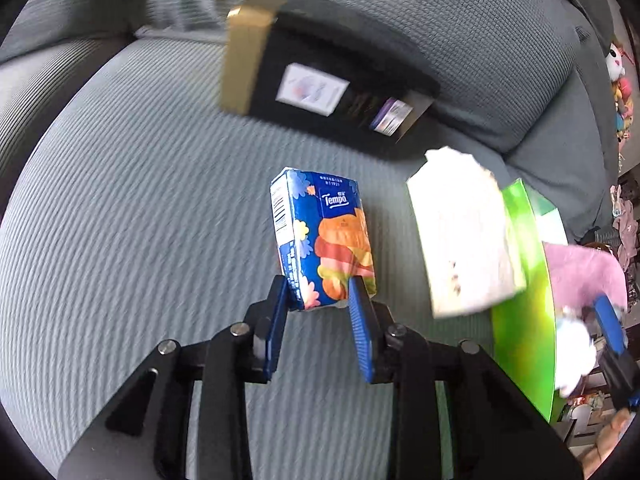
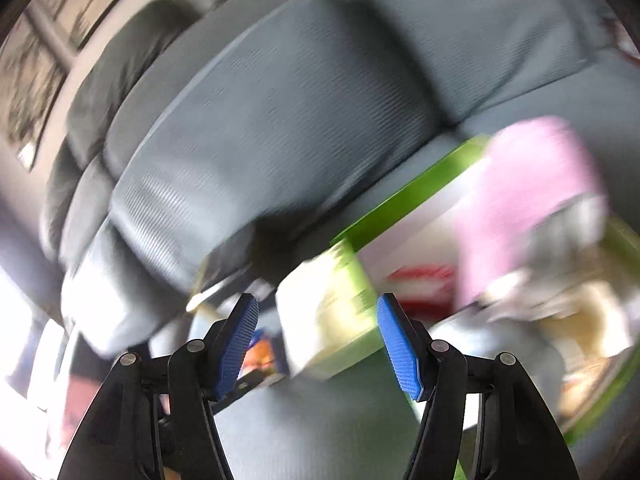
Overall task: Organize soft objects
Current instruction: 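Grasp the blue Tempo tissue pack with the left gripper, then close the right gripper on the tissue pack while the left gripper holds it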
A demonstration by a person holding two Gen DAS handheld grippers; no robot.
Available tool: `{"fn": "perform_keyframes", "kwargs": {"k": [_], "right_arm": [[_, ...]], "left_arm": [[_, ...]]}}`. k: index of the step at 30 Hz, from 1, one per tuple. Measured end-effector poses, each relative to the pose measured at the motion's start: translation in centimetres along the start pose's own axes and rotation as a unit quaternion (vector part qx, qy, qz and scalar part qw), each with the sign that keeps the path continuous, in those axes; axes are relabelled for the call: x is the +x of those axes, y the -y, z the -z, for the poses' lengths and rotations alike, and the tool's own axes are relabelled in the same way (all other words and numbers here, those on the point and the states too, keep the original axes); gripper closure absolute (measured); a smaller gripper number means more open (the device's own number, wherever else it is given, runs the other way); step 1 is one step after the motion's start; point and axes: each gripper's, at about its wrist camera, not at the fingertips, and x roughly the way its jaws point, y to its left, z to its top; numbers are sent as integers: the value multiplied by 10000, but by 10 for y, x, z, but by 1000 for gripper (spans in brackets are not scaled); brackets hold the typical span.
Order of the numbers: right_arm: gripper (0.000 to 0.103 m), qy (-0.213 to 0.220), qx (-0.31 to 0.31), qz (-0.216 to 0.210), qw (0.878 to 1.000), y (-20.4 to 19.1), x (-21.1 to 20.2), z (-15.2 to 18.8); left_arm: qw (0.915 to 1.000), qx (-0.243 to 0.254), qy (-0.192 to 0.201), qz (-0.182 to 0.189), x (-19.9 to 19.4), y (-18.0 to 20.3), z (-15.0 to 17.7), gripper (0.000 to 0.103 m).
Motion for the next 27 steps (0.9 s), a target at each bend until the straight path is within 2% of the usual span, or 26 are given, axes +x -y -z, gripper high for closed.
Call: {"fn": "perform_keyframes", "kwargs": {"k": [4, 6, 10, 12, 15, 21, 24, 27], "right_arm": [[40, -1012, -381, -664, 9919, -39, 48, 18], [40, -1477, -562, -746, 9846, -57, 73, 31], [40, -2134, -718, -766, 9713, -83, 114, 56], [40, -2283, -801, -755, 9674, -92, 129, 66], [40, -2452, -834, -666, 9636, -97, 147, 74], [45, -2674, -848, -227, 9596, -96, 177, 86], [51, -2824, -799, -348, 9553, -91, 183, 92], [53, -2762, -850, -383, 9566, -92, 182, 94]], "left_arm": [[9997, -219, -47, 39, -18, -26, 19, 74], [9995, -312, -32, 93, -25, -38, 25, 74], [9964, -612, -185, 559, -22, -61, 31, 73], [9960, -639, -182, 595, -20, -52, 31, 73], [9950, -680, -216, 699, -30, -68, 33, 72], [9949, -631, -265, 744, -32, -70, 32, 70], [9961, -488, -227, 694, -28, -58, 28, 71], [9975, -239, -64, 662, -33, -45, 27, 74]]}}
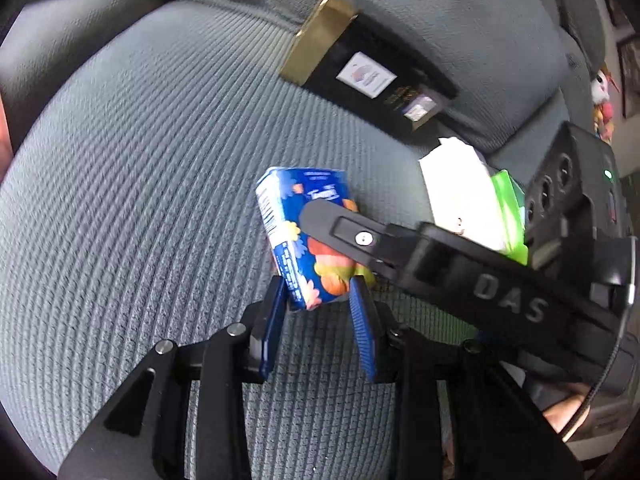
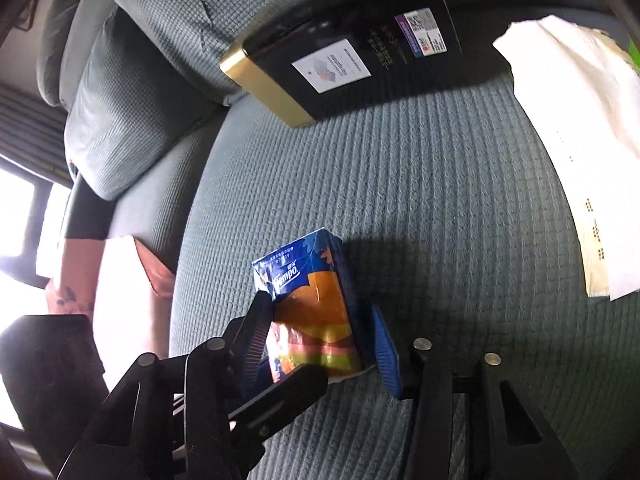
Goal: Organize soft objects
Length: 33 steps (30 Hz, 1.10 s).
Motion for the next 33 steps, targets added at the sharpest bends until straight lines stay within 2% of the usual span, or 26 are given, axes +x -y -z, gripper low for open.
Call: {"fn": "perform_keyframes", "kwargs": {"k": [2, 5, 8, 16, 21, 26, 31, 33], "right_arm": [[53, 130, -33, 45, 9999, -2, -8, 3], [53, 508, -151, 175, 9984, -6, -34, 9], [53, 938, -234, 195, 9951, -7, -65, 13], [53, 2126, 41, 0, 9771, 24, -160, 27], [53, 2821, 425, 94, 9584, 56, -204, 37], [53, 3285, 893, 361, 9396, 96, -237, 49], [53, 3569, 1413, 599, 9214, 129, -250, 57], [53, 3624, 1598, 697, 9156, 140, -252, 59]], "left_arm": [[9997, 151, 136, 117, -8, 9, 1, 76], [9967, 622, 482, 199, -23, 34, 3, 76], [9928, 951, 649, 325, -33, 57, 6, 76], [9699, 2124, 998, 654, -47, 146, 17, 76], [9538, 2697, 1003, 861, -26, 195, 21, 76], [9370, 3163, 818, 1232, 12, 231, 22, 76], [9288, 3310, 533, 1576, 45, 255, 19, 74], [9280, 3332, 400, 1622, 54, 262, 19, 74]]}}
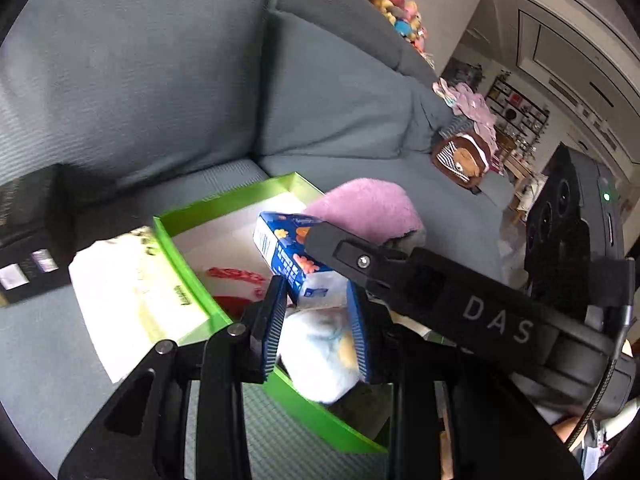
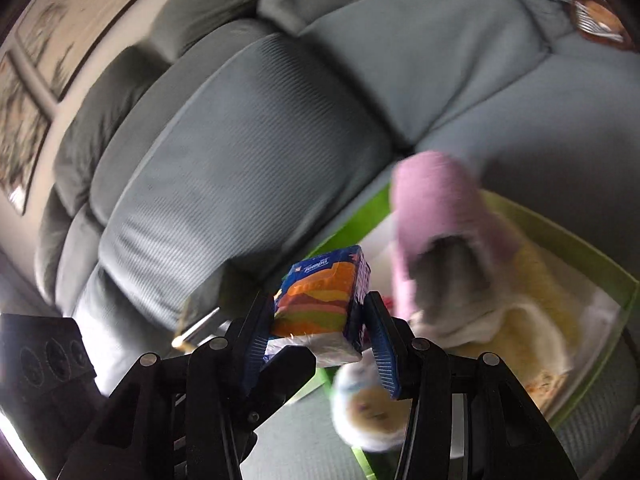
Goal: Organize soft objects
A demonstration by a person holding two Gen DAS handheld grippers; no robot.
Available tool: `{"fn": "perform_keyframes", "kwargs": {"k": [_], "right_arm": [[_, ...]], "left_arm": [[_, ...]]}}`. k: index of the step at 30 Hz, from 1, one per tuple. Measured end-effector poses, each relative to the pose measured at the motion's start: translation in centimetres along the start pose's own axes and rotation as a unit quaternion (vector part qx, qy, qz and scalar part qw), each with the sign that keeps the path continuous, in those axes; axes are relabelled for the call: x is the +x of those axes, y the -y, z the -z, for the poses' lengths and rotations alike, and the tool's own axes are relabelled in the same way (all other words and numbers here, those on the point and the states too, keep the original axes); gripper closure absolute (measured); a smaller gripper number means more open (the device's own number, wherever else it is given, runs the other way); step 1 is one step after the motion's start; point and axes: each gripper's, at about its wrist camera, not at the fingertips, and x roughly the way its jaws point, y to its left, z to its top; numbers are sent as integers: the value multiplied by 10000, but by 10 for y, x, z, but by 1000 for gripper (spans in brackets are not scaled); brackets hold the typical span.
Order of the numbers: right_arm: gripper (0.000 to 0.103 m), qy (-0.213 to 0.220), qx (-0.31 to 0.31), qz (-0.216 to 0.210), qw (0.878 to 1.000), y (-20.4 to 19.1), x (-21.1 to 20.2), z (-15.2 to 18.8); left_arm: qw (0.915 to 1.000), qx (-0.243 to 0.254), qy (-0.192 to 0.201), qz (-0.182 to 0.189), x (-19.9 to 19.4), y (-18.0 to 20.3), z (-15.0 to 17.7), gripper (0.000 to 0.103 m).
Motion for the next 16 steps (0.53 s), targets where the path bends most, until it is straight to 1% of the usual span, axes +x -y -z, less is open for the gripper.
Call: {"fn": "perform_keyframes", "kwargs": {"k": [2, 3, 4, 5, 7, 9, 11, 12, 14, 16], "right_arm": [[53, 69, 131, 175, 9997, 8, 0, -2], [53, 120, 179, 244, 9995, 11, -1, -3], [53, 174, 226, 324, 9991, 13, -3, -3], [53, 204, 244, 383, 9988, 15, -3, -4], [53, 306, 257, 467, 9981, 15, -7, -5], [53, 396, 263, 417, 9980, 14, -13, -5], [52, 450, 278, 370, 9979, 14, -18, -5], [49, 477, 271, 395, 9977, 13, -20, -5], [46, 539, 230, 486, 9971, 10, -23, -5], [46, 576, 194, 556, 9966, 9, -27, -5]], "left_arm": [[10000, 0, -64, -55, 9, 3, -1, 71], [9999, -14, -84, -108, 11, 5, -1, 66], [9997, -25, -122, -212, 13, 6, -2, 57], [9995, -28, -134, -278, 13, 6, -3, 52], [9991, -34, -128, -409, 11, 6, -3, 29], [9989, -39, -145, -455, 9, 6, -2, 19], [9988, -35, -169, -453, 6, 7, -3, 17], [9988, -32, -163, -468, 4, 7, -3, 17], [9987, 50, -119, -489, -1, 10, -2, 17], [9987, 89, -88, -494, -5, 12, -1, 17]]}}
